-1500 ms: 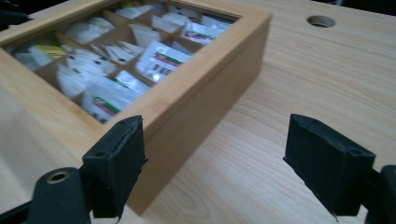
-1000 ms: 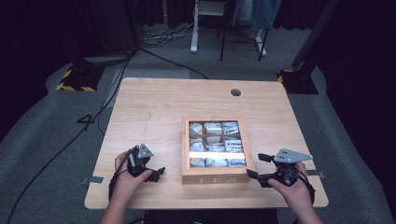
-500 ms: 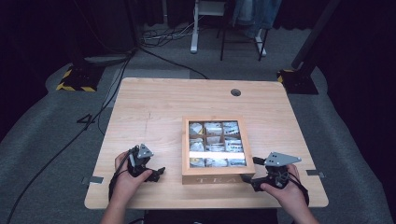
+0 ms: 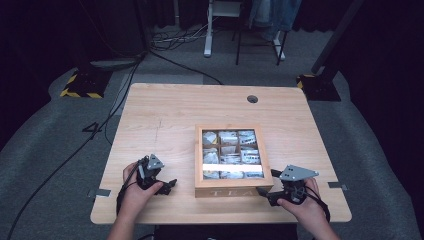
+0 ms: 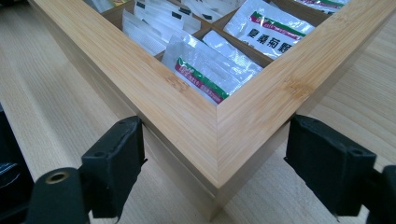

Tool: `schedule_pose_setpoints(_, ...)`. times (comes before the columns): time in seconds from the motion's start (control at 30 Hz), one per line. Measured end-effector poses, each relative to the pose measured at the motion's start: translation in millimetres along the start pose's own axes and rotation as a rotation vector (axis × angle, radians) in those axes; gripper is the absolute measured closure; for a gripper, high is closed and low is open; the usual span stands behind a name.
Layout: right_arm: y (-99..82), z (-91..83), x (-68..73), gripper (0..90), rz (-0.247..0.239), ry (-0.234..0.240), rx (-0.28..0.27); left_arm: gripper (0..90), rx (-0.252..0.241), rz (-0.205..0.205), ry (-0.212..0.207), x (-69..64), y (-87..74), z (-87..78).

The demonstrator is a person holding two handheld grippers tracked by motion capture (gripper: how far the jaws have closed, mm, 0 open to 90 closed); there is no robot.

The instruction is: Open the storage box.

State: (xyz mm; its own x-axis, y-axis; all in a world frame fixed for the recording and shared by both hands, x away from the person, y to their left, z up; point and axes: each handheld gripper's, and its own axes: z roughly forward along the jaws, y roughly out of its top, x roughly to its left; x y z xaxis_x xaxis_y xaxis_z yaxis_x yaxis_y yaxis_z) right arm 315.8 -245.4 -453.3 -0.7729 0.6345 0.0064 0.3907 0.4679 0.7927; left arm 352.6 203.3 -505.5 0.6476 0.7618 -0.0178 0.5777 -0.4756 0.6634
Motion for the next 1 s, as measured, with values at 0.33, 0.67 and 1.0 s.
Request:
schedule_pose_setpoints(0.33, 2.3, -6.1, 0.5, 29.9, 0.012, -0.003, 0.010, 0.4, 0.000, -0.001, 0.000, 0.0, 0.0, 0.0)
schedule_pose_setpoints(0.67, 6.1, -16.1, -0.6, 44.7, 0.036, 0.003, -0.007, 0.4, 0.001, -0.001, 0.003, -0.4, 0.1, 0.0)
schedule_pose_setpoints(1.0, 14.2, -26.1, -2.5, 49.9, 0.065, 0.007, -0.028, 0.4, 0.001, -0.023, 0.018, -0.9, 0.5, 0.4)
